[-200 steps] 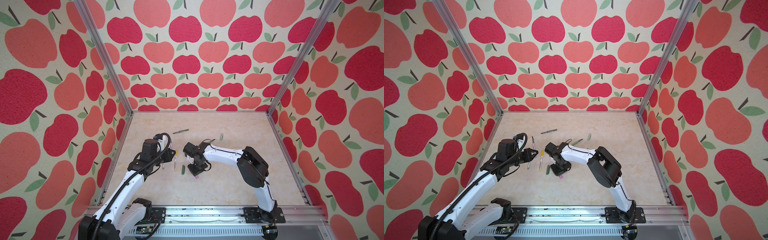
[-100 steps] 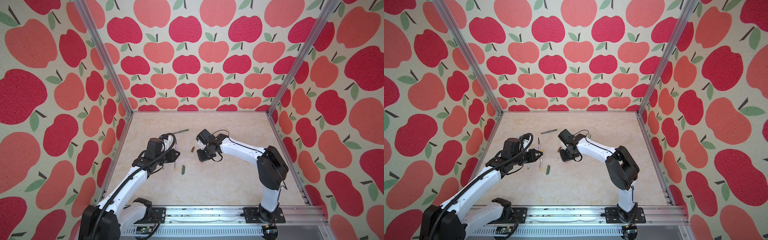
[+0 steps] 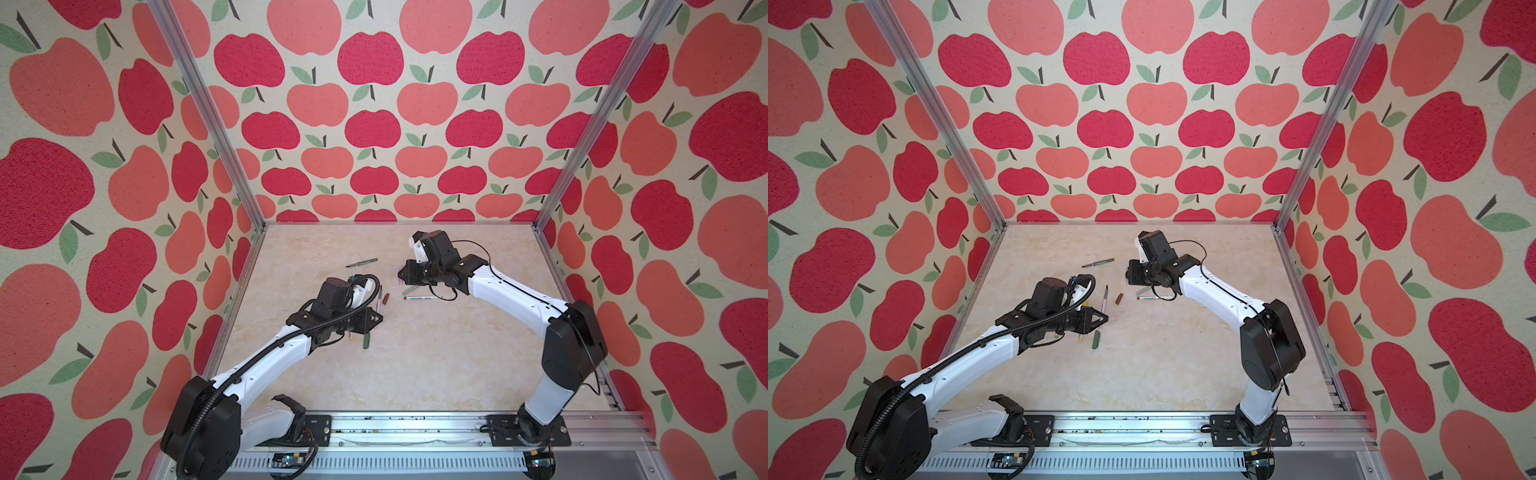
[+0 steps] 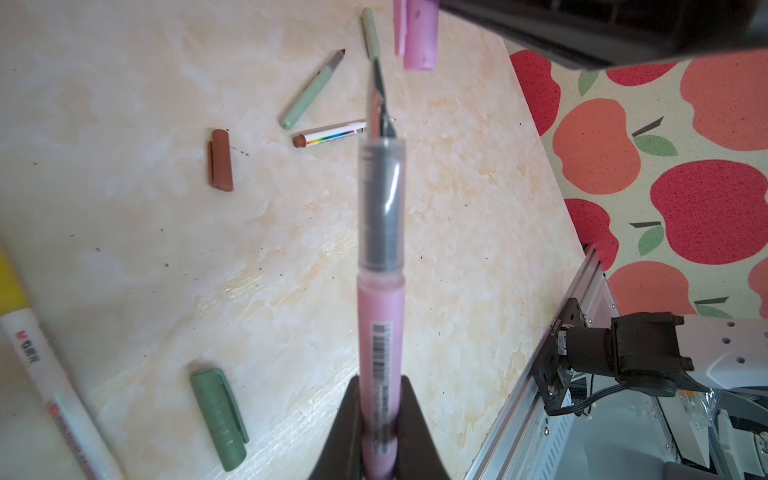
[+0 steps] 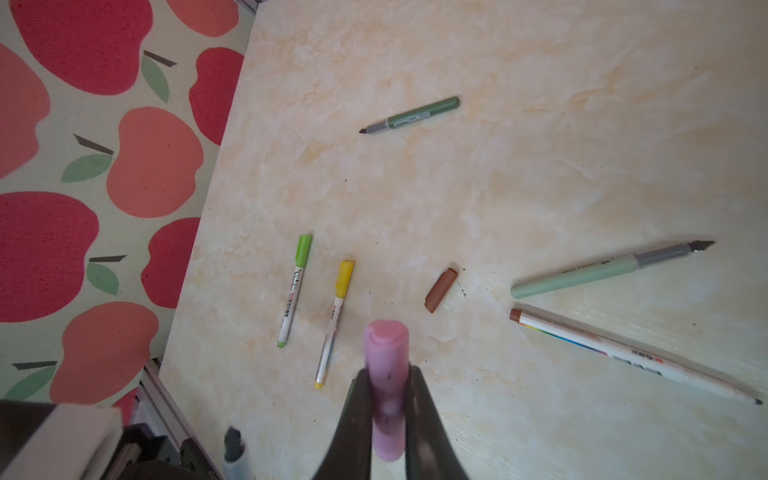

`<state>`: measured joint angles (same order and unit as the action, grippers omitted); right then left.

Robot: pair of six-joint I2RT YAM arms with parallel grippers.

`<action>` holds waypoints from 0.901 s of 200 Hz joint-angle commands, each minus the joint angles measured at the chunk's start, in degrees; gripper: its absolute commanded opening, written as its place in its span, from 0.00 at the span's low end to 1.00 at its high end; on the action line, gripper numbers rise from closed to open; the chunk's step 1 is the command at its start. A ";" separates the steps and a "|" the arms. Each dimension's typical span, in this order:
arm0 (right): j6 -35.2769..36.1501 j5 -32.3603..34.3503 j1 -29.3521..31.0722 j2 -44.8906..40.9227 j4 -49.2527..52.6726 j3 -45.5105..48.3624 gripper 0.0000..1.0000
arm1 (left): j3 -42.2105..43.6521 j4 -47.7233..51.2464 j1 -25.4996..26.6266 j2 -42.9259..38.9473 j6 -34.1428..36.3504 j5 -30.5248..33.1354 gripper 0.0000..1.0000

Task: Insert the pens into the pen caps
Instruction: 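Lift the pink cap and carry it above the pen nib held by left gripper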

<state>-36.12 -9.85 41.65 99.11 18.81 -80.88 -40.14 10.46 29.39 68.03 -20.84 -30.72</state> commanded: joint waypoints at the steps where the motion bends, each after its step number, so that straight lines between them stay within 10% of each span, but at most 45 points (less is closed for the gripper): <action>1: -2.63 -2.79 -0.43 -1.29 -3.84 -0.88 0.05 | -2.17 -1.32 1.48 1.16 2.32 -1.36 0.00; 180: -4.95 -9.03 -0.25 -1.72 -8.54 2.46 0.05 | -4.16 -2.10 3.41 3.87 2.91 2.94 0.01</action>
<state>-40.23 -17.85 41.34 99.09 11.14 -79.35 -42.83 9.56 32.77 71.31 -18.48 -28.93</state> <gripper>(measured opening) 0.145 0.139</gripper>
